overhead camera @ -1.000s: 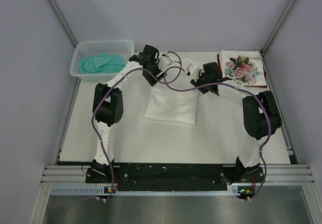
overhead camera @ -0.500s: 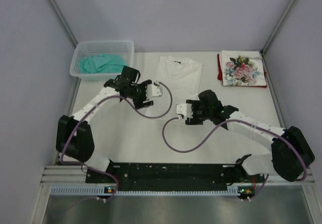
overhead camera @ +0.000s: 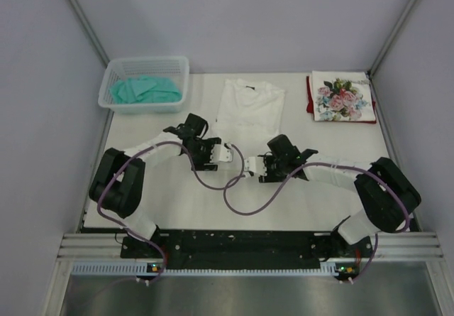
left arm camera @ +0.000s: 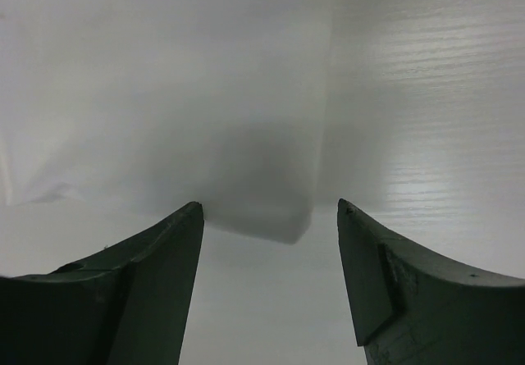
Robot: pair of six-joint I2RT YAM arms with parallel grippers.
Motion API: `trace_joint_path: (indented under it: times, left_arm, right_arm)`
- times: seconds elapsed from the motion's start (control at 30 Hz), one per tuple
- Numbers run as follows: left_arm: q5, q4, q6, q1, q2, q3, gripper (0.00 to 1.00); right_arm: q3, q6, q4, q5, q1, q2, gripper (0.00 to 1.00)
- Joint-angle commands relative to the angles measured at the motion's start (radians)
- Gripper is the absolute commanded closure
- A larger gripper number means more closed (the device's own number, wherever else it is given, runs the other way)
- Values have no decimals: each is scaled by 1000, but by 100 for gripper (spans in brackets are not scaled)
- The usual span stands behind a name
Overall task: Fold and stack the t-shirts
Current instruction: Grab one side of the 2/3 rectangular tshirt with both arms, then fold the long partially folded tshirt into a neat square
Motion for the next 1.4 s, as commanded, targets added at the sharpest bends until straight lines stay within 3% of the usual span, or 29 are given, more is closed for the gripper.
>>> trace_joint_path:
  times: [0.0,0.1,0.17,0.27,0.3,0.5,0.8,1.0,1.13,1.23,1.37]
  left_arm:
    - [-67,47,5,-7,54,-12,31]
    - [-53,30,8,-10,67,-19,41]
    - [-53,32,-1,-12,74,-21,60]
    - [-47,7,-47,-15,60,-3,96]
    - [-43,-3,-62,-15,49,5,100]
    - [-26,-130,-95,-15,-72,-21,100]
    - [72,-528,-124,-99,-418,-71,100]
    - [151,-779,-142,-127,-557,-38,100]
    - [64,-673,-315,-125,-529,26,100]
    - [-27,-583,-439,-110,-456,124,100]
    - [-29,-525,-499,-56,-330,282,100]
  right_arm:
    - [30,15,-11,22,10,54,64]
    - [39,23,-16,14,10,60,85]
    - [41,26,-22,13,10,55,94]
    - [53,38,-54,25,10,42,100]
    - [59,50,-66,25,10,32,100]
    - [70,78,-206,39,65,-92,100]
    - [76,199,-609,33,377,-449,100]
    - [151,368,-701,8,545,-566,100]
    - [172,405,-691,99,504,-592,100]
    - [200,393,-646,65,351,-618,100]
    - [223,348,-564,-22,163,-611,100]
